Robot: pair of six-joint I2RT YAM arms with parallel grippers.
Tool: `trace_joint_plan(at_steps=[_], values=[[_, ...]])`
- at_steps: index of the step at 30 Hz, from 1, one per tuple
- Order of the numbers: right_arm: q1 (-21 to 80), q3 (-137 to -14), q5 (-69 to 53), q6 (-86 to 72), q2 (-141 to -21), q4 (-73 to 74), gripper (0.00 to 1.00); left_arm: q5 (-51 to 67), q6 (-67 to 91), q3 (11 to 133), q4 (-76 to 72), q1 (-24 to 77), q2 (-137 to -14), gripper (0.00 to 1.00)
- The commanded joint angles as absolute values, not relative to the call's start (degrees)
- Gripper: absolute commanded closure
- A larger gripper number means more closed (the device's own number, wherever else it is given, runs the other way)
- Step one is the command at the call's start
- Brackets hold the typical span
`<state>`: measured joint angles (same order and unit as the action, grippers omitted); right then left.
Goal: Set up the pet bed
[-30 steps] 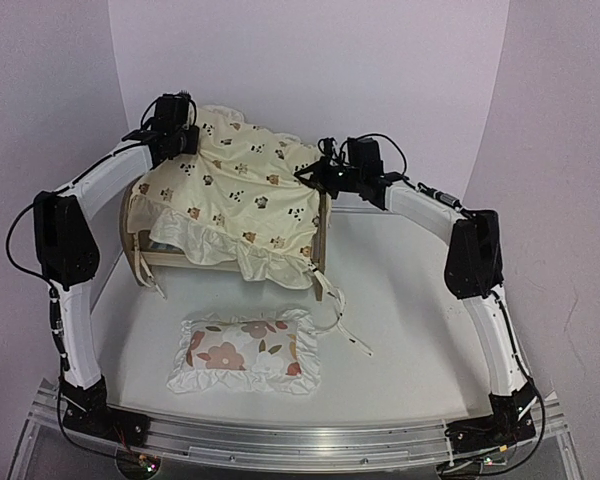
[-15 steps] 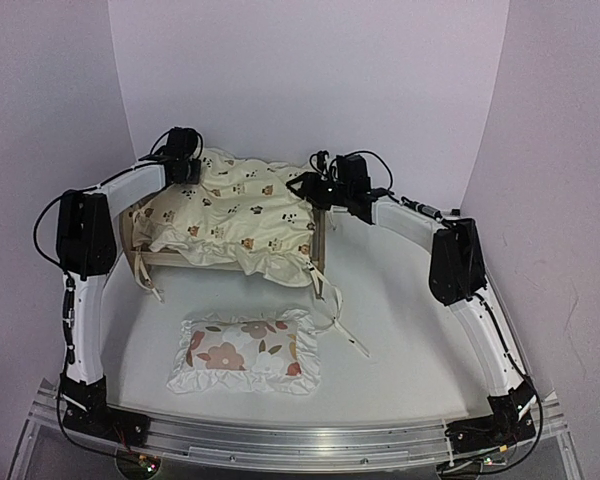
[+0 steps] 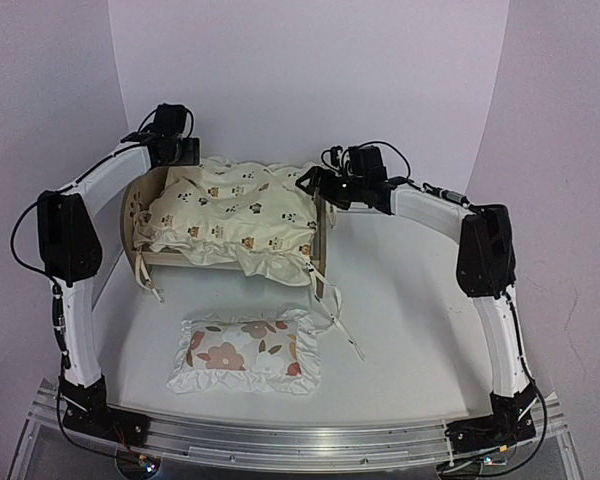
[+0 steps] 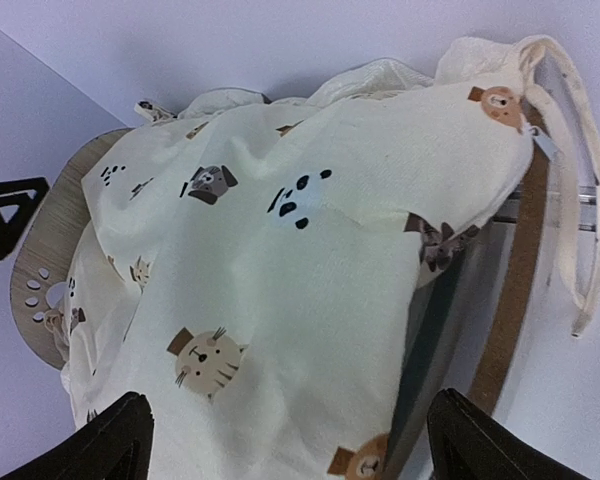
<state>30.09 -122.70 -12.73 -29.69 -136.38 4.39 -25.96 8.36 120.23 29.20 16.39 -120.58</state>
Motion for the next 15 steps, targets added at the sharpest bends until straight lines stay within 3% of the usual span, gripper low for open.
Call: trace_joint_plan(at_steps=[1, 7, 15], values=[[29.91, -117.96, -8.47, -27.51, -126.67, 9.30, 0.02, -23.33, 7.98, 126.17, 35.66, 17.16, -113.55, 0.11], [29.98, -108.55, -2.22, -28.99, -119.79, 16.49, 0.02, -30.16, 5.88, 122.72, 38.87, 16.66, -108.49, 0.01], [30.24, -103.15, -7.76, -32.65, -119.75, 18.63, 0.02, -27.00, 9.98, 112.75, 41.84, 9.29, -105.11, 0.01]])
